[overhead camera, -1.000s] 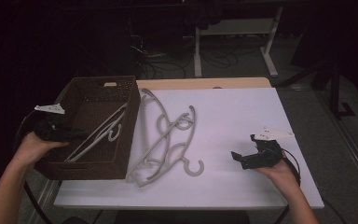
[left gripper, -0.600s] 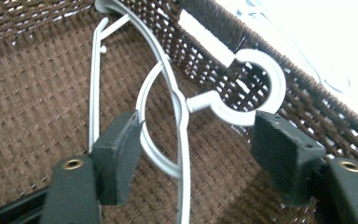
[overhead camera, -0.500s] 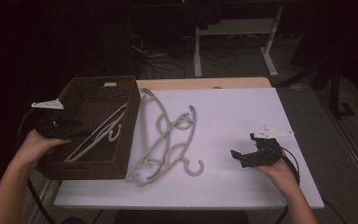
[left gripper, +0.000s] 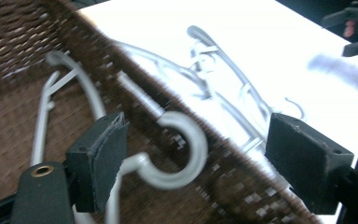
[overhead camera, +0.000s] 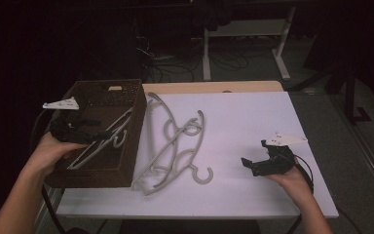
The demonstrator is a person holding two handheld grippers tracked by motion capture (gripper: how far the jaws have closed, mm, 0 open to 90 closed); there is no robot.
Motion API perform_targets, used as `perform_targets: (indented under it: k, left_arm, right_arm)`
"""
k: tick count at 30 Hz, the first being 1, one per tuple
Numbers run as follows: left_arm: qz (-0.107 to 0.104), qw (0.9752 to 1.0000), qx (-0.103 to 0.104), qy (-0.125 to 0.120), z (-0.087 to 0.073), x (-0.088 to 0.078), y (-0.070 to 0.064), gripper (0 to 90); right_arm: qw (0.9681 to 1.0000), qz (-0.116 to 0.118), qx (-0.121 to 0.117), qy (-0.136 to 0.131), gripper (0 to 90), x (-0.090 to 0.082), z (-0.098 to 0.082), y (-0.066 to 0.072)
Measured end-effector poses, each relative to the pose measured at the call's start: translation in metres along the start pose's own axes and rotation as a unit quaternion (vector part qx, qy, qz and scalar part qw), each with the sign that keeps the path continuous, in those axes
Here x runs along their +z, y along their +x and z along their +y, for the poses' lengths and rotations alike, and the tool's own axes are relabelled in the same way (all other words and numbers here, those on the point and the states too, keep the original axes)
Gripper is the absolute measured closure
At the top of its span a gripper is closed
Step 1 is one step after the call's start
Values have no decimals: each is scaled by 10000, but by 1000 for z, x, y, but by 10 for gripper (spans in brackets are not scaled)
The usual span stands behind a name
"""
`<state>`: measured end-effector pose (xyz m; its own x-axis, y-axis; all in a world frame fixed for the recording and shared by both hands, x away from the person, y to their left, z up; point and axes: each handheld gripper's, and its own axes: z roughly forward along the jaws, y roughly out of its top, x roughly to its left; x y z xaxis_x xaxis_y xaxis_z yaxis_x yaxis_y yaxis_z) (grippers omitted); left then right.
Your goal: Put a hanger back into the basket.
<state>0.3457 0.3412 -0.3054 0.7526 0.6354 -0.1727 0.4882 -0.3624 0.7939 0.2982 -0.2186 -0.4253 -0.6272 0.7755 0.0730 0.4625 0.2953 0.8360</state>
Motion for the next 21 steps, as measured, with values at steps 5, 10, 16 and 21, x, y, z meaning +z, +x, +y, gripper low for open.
perform_targets:
  k: [5, 10, 16, 21]
  left_arm:
    - [-78, 9998, 94, -143, 14, 14, -25, 163]
    - [-188, 9992, 252, -255, 26, 35, -53, 147]
    - [-392, 9983, 378, -186, 35, 66, -77, 139]
    - [-457, 9979, 440, -143, 36, 88, -94, 140]
  right_arm:
    - [10000, 4, -4, -6, 0, 0, 0, 0]
    - [10000, 11, 3, 10, 0, 1, 0, 0]
    - [10000, 26, -24, -11, 0, 0, 0, 0]
    - [10000, 35, -38, 3, 0, 0, 0, 0]
